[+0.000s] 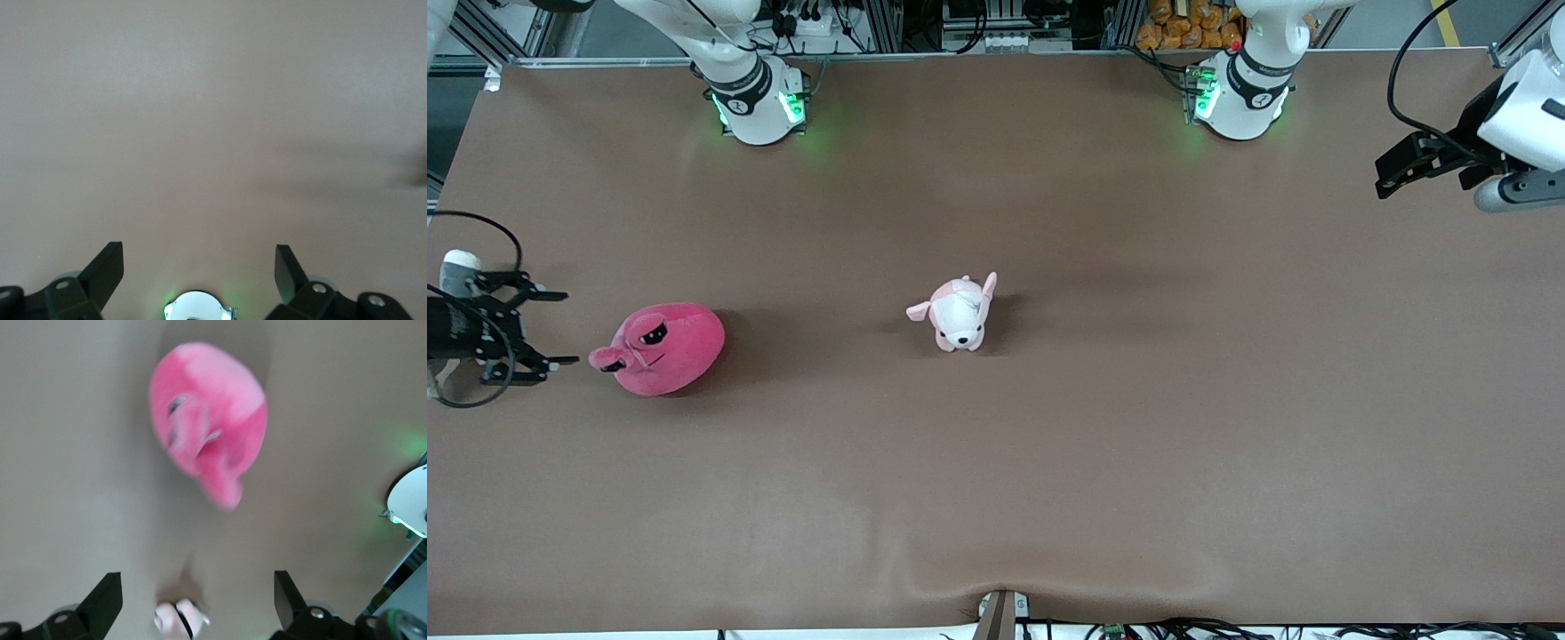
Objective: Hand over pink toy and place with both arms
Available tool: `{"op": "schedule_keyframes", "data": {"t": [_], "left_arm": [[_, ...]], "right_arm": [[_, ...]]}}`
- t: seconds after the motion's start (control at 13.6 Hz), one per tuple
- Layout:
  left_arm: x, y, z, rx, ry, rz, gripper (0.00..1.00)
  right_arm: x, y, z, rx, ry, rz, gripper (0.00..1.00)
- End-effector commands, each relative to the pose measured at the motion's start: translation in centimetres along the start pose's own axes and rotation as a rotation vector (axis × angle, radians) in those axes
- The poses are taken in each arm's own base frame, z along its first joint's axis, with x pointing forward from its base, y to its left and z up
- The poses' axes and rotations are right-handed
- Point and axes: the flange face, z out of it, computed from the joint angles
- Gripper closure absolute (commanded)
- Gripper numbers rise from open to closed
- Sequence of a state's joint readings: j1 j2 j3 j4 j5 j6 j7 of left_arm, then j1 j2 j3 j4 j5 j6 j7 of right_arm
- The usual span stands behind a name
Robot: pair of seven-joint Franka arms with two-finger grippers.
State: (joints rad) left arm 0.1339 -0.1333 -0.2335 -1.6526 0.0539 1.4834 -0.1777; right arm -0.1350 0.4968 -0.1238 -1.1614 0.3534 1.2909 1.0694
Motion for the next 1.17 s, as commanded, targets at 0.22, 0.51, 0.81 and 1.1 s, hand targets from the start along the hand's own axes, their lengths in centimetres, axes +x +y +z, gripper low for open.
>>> {"op": "schedule_keyframes", "data": {"t": [0.22,0.51,0.81,1.1], "left_arm": [[-1.4,0.1,-0.8,-0.010,0.047,0.008,0.00],[-0.7,-0.3,-0.7,-0.033,0.075,0.009,0.00],[0.2,-0.3,-0.2,-0.086,0.093,0.002,0.00],[-0.2,0.8,-0.3,-0.069,0.091,0.073,0.00]], "right_arm": [[-12.7,2.8,-8.1,0.059,0.091,-0.224,0.00],[-21.1,8.2,-11.8,0.004,0.227,-0.536,0.00],[-21.4,10.6,-12.8,-0.114,0.280,-0.937,0.00],[-20.5,12.6,-13.0,-0.240,0.321,-1.182,0.00]]}}
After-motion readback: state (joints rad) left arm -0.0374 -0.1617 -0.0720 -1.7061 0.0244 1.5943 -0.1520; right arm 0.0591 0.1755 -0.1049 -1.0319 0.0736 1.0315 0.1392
